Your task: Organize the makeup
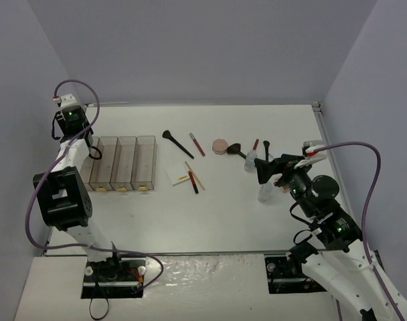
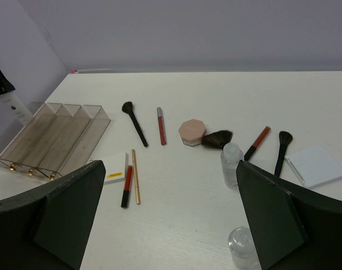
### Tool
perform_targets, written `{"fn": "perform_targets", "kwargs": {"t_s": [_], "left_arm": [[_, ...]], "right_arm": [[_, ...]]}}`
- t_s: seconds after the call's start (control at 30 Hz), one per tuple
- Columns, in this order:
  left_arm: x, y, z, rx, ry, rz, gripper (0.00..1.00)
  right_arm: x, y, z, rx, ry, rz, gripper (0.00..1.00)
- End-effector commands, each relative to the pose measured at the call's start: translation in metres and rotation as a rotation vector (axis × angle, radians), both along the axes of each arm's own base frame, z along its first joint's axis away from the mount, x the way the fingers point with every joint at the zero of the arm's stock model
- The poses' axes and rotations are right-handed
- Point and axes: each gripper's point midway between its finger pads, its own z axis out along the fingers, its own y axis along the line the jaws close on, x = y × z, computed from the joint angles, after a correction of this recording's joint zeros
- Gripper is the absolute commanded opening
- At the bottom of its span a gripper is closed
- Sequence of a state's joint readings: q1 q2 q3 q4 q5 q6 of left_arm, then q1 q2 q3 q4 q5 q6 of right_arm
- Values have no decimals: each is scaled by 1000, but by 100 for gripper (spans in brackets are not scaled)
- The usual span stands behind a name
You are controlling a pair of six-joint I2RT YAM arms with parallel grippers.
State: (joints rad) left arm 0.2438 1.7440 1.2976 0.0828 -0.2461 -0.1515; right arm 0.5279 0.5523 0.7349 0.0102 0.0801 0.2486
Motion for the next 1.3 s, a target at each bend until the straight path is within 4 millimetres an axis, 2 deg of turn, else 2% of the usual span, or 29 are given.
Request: {"fn": "perform_targets", "kwargs": {"t_s": [0.0,0.1,0.23,0.33,0.37,0.4,0.53,0.6,0.67,0.8,0.83,0.93,1.07,1.1,1.17,1.27], "left_arm": [[27,15,76,21,-288,-10,0],[31,21,60,-19,-288,-14,0],[32,17,44,-42,-283,-29,3],[29,15,31,-60,-284,-22,21],[27,14,24,-67,-274,-16,33],[26,14,19,-72,-265,-14,40],[26,8,6,-93,-243,-42,46],[27,7,7,-96,-242,-46,49],[27,8,11,-95,-243,-47,57],[21,8,44,-62,-260,-49,93],[16,8,54,-53,-266,-48,97],[3,6,96,-29,-308,-33,97],[-30,-21,159,-22,-380,-64,97],[-33,-28,160,-30,-369,-70,97],[-54,-55,187,-56,-403,-113,97],[-77,-103,199,-94,-395,-210,97]], "right_arm": [[3,0,29,19,-70,-13,100],[4,1,28,12,-68,-14,100],[6,0,26,5,-59,-23,100],[9,1,21,-2,-48,-28,100],[9,1,20,-5,-44,-30,100],[10,1,20,-5,-42,-31,100],[9,-1,21,-3,-46,-39,100],[8,-2,21,-3,-48,-41,100],[8,-2,22,-2,-46,-42,100],[10,-4,19,-5,-36,-58,100],[11,-4,17,-7,-29,-62,100],[18,-14,7,1,16,-143,100],[24,-34,-19,-22,130,-284,100],[26,-38,-25,-40,151,-313,100],[30,-39,-40,-42,212,-349,100],[31,-35,-59,-4,280,-370,100]]}}
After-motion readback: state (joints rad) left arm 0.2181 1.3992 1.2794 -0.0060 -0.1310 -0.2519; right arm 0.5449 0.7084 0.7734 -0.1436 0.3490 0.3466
